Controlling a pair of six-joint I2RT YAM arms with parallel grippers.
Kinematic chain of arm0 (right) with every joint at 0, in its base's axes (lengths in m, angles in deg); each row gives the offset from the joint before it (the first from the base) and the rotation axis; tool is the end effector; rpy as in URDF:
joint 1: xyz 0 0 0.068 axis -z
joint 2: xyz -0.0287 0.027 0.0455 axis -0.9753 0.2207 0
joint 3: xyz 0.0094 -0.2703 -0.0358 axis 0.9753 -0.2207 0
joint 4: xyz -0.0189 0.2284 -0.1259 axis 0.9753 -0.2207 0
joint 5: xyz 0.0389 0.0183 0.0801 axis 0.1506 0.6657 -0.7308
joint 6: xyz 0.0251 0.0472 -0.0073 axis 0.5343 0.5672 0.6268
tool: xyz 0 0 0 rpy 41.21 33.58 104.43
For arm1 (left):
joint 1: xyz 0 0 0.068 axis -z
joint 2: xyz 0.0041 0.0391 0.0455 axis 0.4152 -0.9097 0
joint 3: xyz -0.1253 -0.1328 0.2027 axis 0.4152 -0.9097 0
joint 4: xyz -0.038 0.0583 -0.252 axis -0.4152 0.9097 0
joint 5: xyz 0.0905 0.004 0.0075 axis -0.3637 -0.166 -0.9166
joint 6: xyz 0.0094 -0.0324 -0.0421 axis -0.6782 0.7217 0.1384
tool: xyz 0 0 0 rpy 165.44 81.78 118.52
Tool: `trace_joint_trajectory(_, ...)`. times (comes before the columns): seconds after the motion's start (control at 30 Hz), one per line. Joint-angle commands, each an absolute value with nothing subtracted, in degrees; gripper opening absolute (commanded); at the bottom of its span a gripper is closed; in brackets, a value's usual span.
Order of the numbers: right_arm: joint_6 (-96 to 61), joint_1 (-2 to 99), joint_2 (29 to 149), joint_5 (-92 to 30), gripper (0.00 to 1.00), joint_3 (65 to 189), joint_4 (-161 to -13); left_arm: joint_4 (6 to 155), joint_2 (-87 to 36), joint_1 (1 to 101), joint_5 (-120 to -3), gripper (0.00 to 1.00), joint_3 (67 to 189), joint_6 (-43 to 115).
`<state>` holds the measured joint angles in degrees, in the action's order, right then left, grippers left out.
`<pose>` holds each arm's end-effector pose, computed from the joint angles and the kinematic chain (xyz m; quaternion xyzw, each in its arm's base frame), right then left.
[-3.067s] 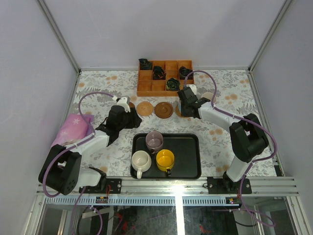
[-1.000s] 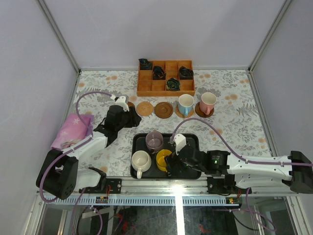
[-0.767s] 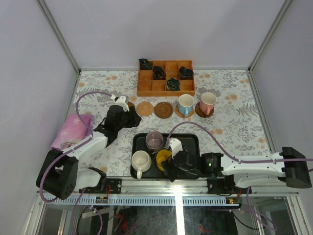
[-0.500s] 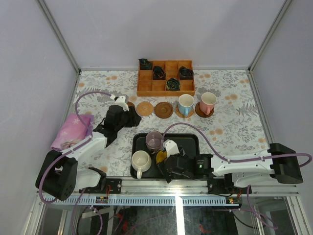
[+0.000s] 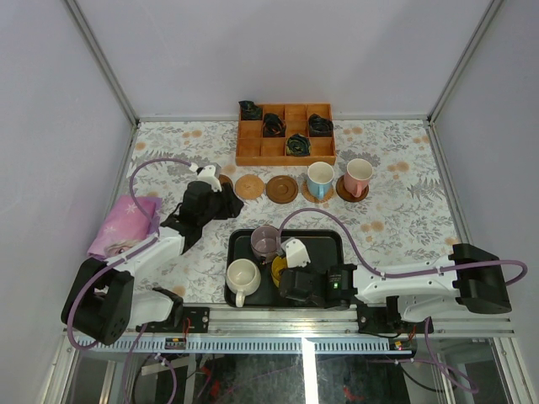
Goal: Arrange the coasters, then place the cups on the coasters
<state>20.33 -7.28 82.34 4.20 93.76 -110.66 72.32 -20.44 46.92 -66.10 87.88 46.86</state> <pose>0.0399 0.2449 0.2001 -0.2506 0.8976 0.1578 0.3266 0.2370 -0.1001 0.2040 0.0152 0.8588 -0.2206 0.4622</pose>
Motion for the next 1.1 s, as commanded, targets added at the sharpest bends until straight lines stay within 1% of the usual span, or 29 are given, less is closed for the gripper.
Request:
trace_joint_trajectory(0.0,22.7,-7.8,82.5,6.8,0.45,95.5,-112.1,70.1,-20.6,46.6,-65.5,0.50,87.0,47.7)
trace_joint_trajectory(0.07,22.7,-7.8,82.5,6.6,0.45,95.5,-112.1,70.0,-20.6,46.7,-65.5,0.50,86.9,47.7)
trace_joint_trajectory(0.13,22.7,-7.8,82.7,6.5,0.39,95.6,-112.2,69.8,-20.8,46.6,-65.4,0.50,86.9,47.8)
trace_joint_trajectory(0.17,22.7,-7.8,82.8,6.4,0.34,95.7,-112.3,69.7,-20.8,46.7,-65.3,0.50,86.9,47.8)
trace_joint_trajectory(0.33,22.8,-7.8,83.5,6.0,0.01,96.4,-113.5,69.5,-21.3,46.7,-65.0,0.50,86.9,48.0)
trace_joint_trajectory(0.5,24.0,-8.5,82.3,7.6,0.00,97.7,-116.4,69.1,-21.7,46.7,-64.4,0.50,87.0,48.2)
trace_joint_trajectory(0.7,29.5,-9.2,80.4,15.2,0.00,102.4,-123.8,69.0,-21.8,46.7,-64.2,0.50,87.2,48.4)
trace_joint_trajectory(0.9,36.6,-9.2,80.2,26.7,0.00,108.2,-129.4,70.4,-20.6,46.7,-64.2,0.50,87.9,48.3)
trace_joint_trajectory(1.07,34.3,-7.7,83.3,37.8,0.00,115.9,-130.4,72.2,-18.5,46.7,-65.7,0.50,88.1,48.3)
